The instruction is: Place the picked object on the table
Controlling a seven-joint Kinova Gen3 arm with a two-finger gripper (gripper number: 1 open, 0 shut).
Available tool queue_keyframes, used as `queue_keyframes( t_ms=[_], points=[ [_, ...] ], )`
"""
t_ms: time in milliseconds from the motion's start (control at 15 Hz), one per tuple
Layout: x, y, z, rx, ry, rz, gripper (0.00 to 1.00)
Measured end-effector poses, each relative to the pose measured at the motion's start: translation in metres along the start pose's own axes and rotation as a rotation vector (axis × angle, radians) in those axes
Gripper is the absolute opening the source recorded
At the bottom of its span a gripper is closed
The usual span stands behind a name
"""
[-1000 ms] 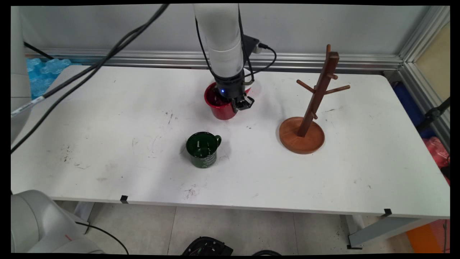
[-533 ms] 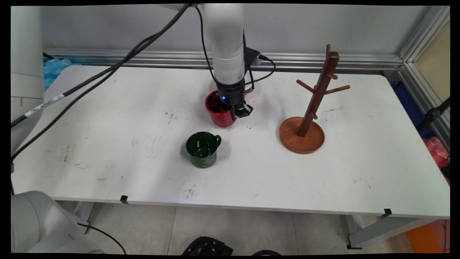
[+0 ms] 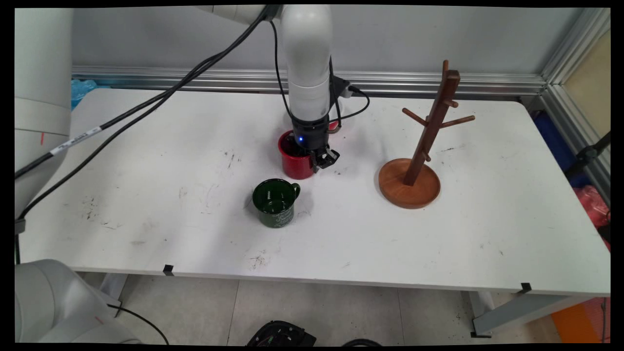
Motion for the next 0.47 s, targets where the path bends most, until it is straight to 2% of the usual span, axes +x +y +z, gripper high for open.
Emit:
queue_keyframes(
  t_ms=[467],
  points=[
    [0.0046,-0.0056,0.0001,-0.014,0.027,0.052,1.0]
  ],
)
